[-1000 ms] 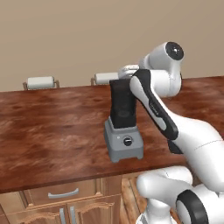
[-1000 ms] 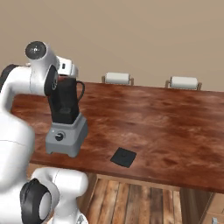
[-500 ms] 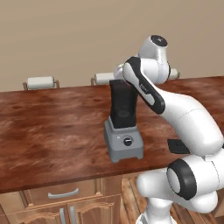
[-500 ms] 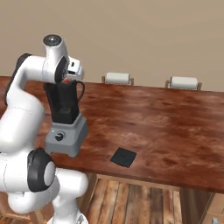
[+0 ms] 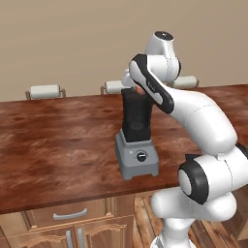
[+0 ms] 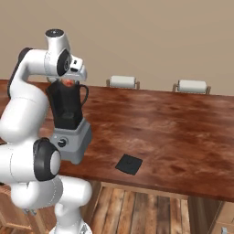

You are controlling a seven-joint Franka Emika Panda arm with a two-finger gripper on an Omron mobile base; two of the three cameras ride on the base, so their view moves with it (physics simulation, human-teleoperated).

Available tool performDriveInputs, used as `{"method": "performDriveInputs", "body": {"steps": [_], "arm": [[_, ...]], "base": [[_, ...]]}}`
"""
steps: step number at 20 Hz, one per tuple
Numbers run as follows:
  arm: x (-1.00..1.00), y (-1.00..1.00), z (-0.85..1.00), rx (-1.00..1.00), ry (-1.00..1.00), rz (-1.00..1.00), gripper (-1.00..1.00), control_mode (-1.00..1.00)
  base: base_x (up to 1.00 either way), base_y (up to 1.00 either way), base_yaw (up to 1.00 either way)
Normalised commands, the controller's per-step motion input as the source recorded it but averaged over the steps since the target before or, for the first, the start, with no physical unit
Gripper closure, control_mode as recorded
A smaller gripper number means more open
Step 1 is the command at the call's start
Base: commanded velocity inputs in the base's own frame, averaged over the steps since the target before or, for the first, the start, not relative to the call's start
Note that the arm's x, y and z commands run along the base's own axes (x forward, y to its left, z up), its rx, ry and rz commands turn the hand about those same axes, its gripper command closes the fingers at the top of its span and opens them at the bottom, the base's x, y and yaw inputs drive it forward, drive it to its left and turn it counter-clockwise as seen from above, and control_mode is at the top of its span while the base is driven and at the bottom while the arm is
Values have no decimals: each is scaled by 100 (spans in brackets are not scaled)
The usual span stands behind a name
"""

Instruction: Open the blender lid, put the peach in the blender, close the lid, and start the blender.

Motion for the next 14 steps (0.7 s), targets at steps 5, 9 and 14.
{"method": "performDriveInputs", "body": {"steps": [5, 9, 14], "arm": [[-4, 4, -16, -2, 0, 0, 100, -100], [-1, 7, -3, -1, -2, 0, 100, -100], [-6, 15, 0, -3, -7, 0, 100, -100]], "base": [[0, 0, 0], [0, 0, 0], [0, 0, 0]]}}
